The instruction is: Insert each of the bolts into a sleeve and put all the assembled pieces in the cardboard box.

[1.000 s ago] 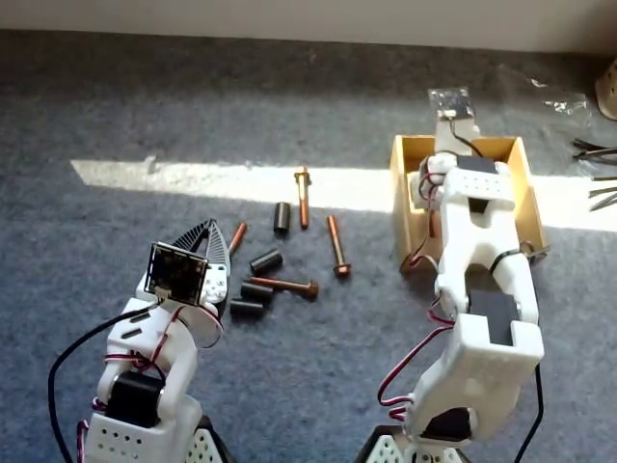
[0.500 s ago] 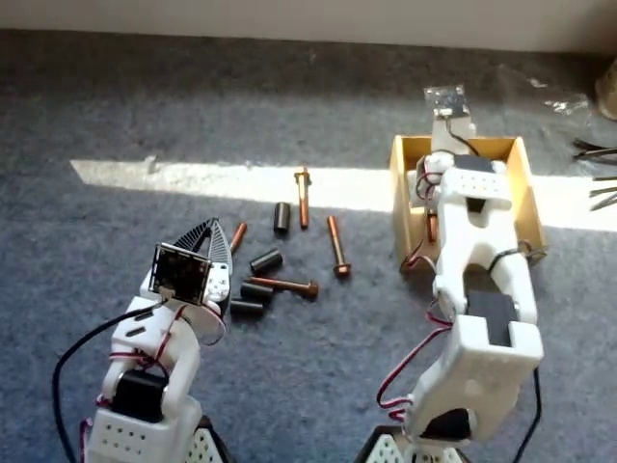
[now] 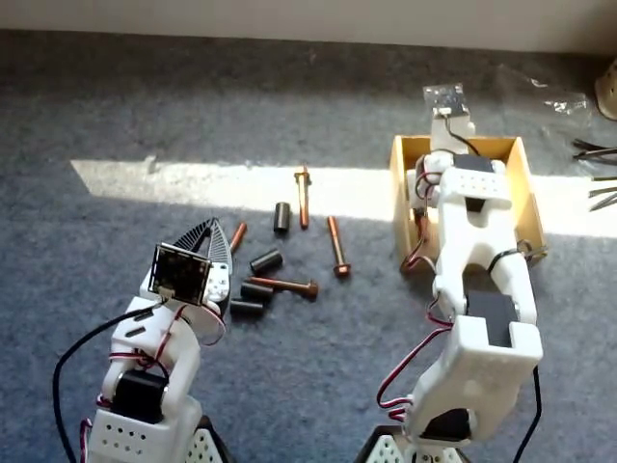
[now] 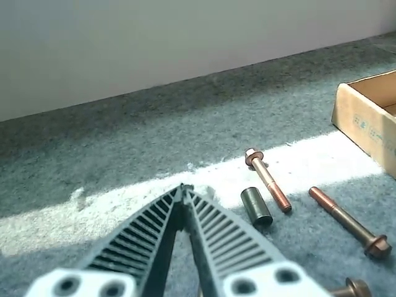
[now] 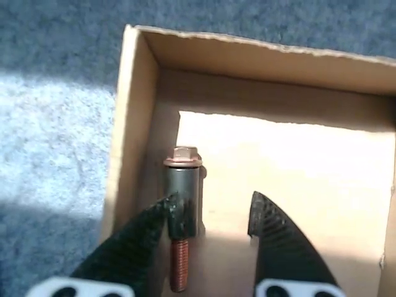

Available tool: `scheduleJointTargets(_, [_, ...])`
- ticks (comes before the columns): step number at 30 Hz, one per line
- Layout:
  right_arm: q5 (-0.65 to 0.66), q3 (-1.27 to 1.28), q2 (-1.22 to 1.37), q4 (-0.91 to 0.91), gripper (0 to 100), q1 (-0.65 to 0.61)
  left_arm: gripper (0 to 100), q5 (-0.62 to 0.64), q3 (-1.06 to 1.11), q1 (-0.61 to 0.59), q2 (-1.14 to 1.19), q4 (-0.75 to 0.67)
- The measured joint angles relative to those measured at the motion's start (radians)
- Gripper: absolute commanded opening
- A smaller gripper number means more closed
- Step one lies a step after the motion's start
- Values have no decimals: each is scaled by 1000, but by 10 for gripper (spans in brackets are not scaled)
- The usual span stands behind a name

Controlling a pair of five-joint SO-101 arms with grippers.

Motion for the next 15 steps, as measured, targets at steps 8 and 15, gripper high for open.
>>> scheduleJointTargets(8, [0, -6, 0, 57, 156, 0, 11, 0, 0, 0, 0, 0])
scheduleJointTargets(15, [0, -183, -103, 302, 156, -48, 11, 0, 0, 0, 0, 0])
